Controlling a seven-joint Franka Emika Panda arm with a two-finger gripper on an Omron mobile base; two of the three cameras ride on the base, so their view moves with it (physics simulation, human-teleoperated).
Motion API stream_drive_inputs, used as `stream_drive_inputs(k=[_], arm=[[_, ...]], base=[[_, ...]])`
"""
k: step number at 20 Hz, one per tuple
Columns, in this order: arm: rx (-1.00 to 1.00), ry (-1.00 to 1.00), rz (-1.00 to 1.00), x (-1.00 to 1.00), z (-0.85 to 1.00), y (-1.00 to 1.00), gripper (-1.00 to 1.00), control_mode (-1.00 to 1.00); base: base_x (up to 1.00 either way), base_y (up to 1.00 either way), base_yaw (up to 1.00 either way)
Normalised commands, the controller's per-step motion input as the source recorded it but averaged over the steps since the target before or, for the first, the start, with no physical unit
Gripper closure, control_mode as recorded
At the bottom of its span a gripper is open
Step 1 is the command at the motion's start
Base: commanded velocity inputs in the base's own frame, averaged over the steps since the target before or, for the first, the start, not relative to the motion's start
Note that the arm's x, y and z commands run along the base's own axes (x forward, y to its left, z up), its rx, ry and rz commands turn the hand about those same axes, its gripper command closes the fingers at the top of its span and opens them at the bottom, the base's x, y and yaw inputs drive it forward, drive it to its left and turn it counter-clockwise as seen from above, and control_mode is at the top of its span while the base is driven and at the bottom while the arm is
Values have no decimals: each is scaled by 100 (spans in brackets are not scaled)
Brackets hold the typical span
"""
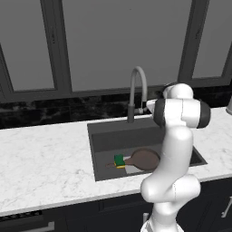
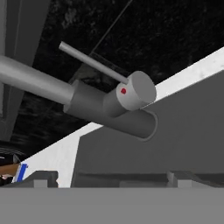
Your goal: Pick the pan and sponge and place them into the sink. Then turn on the water.
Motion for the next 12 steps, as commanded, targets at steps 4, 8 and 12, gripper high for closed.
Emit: stream_drive_inputs(k=[4,8,12], arm=[[0,0,0,33,-13,0,-100,-100],[0,0,0,34,-13,0,-100,-100],[0,0,0,37,-13,0,-100,-100]], base=[[0,0,0],[0,0,0],[0,0,0]])
